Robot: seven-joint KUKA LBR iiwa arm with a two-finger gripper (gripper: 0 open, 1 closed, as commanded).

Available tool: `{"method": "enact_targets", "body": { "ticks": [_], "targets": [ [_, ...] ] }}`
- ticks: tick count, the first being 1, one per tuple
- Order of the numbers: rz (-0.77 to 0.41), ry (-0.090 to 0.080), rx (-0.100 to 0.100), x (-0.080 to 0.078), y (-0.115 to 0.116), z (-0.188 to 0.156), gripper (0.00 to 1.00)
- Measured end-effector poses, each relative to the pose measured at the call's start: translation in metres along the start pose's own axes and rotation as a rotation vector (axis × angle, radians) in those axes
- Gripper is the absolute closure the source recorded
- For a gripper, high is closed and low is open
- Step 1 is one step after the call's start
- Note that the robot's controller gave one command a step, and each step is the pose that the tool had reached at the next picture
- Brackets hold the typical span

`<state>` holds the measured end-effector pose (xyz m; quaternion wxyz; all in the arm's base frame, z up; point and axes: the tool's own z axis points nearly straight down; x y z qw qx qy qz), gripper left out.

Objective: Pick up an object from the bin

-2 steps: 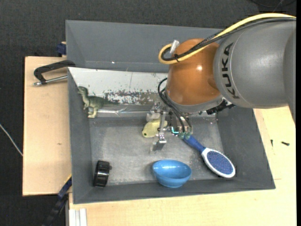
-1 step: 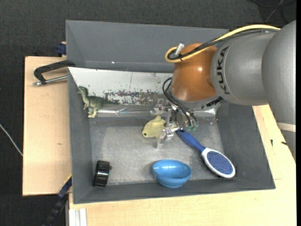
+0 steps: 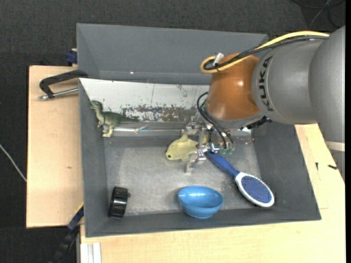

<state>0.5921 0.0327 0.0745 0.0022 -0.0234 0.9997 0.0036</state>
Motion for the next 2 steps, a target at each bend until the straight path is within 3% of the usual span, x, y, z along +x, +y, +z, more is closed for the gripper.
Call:
{"method": "enact_targets", "body": {
  "ticks": [2],
  "targets": [
    [0.000,-0.001,0.005,-0.0028,0.0022,-0.0024,0.00]
  ]
}}
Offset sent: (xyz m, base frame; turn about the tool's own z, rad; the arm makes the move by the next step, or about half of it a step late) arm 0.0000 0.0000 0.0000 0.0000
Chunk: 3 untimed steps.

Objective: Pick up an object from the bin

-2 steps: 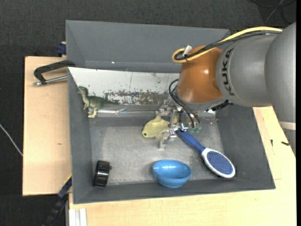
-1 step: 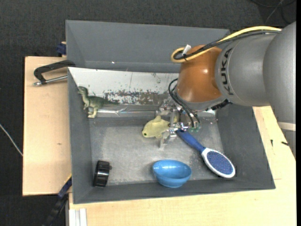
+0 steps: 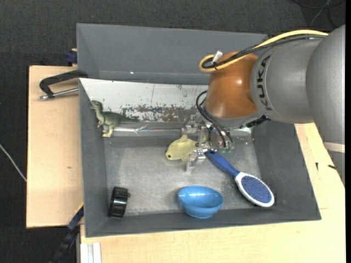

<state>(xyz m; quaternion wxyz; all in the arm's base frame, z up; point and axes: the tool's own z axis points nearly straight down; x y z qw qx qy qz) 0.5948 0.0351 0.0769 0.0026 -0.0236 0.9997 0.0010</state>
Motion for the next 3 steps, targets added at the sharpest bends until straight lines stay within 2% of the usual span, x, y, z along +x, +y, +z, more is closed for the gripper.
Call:
{"method": "enact_targets", "body": {
  "ticks": [1,2,3],
  "targets": [
    [0.001,0.000,0.000,-0.001,0.001,-0.001,0.00],
    [0.001,0.003,0.000,-0.002,0.001,-0.003,1.00],
    [0.002,-0.008,0.000,-0.005,0.002,-0.070,1.00]
  ]
}}
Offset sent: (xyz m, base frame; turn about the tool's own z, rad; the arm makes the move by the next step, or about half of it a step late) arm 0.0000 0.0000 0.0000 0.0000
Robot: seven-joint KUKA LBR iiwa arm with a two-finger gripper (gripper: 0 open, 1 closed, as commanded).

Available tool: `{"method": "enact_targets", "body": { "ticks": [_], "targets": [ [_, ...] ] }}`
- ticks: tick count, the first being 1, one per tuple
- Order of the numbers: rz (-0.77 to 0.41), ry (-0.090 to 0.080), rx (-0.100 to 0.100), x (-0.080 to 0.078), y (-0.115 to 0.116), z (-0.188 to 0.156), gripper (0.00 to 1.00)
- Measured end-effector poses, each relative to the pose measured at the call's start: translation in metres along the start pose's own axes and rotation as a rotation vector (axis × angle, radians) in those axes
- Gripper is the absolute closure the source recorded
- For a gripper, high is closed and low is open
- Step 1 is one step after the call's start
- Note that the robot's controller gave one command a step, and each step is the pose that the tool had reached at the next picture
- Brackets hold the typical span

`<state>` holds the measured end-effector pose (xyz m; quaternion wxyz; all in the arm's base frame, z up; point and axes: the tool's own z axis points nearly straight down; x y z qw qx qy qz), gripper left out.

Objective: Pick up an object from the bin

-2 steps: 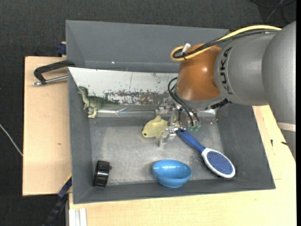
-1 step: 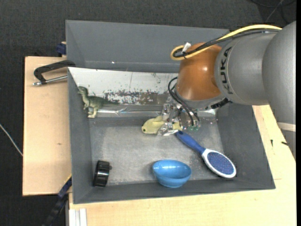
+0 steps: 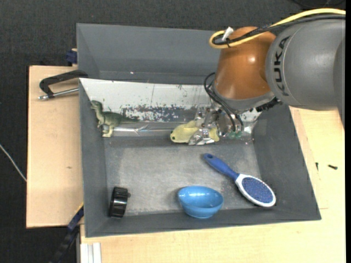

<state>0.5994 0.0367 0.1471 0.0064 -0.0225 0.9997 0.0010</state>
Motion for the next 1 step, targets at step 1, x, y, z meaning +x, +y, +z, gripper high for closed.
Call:
{"method": "enact_targets", "body": {
  "ticks": [1],
  "targets": [
    [0.001,0.002,0.000,-0.0028,0.0004,-0.0406,1.00]
  ]
}}
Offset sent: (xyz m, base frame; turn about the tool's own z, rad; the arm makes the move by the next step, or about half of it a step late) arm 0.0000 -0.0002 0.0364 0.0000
